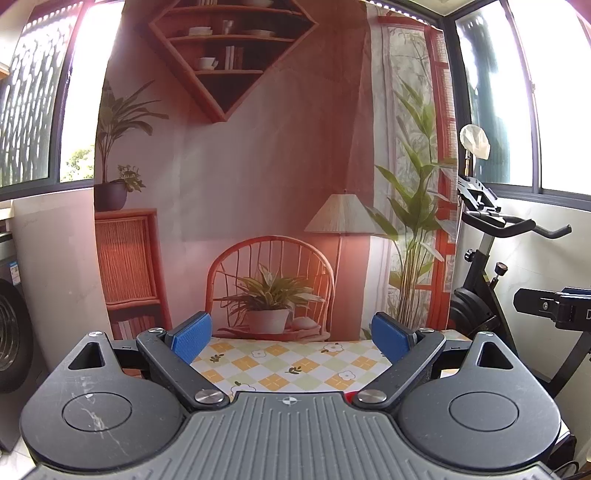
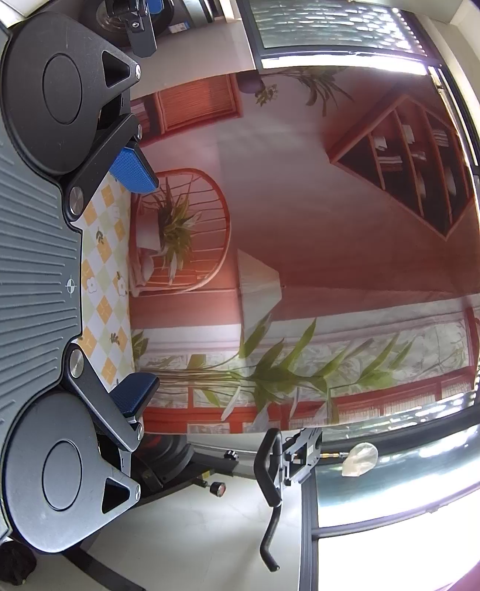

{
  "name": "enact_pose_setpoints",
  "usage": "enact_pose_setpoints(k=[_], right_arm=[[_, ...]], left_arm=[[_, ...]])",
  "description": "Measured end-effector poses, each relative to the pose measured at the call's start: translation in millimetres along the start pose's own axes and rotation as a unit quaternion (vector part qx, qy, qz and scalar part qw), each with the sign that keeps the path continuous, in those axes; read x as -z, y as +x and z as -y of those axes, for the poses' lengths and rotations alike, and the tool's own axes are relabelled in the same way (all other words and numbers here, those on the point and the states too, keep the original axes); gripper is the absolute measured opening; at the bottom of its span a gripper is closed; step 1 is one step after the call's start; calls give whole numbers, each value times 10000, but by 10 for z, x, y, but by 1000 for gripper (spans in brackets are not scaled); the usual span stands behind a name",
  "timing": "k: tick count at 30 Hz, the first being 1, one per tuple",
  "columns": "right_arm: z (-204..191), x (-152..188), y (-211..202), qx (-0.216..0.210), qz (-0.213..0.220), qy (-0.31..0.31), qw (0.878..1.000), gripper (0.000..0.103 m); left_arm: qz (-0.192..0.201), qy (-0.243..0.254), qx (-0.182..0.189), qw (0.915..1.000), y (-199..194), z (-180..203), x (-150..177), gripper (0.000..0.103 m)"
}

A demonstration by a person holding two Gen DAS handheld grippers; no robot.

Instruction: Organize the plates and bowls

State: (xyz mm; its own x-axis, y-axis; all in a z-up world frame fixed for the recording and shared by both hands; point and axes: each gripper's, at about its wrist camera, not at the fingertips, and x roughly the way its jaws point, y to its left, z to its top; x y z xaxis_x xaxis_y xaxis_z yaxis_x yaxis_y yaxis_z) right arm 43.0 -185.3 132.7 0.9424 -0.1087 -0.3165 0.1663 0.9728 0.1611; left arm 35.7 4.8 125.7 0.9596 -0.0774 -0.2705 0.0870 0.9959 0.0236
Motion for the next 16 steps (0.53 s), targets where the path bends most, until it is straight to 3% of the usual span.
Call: enact_pose_setpoints(k=[16], right_arm=[[-17, 58, 27, -50, -94, 68, 9999, 103]], left_arm=[[-55, 15, -56, 10000, 32, -30, 8, 95]])
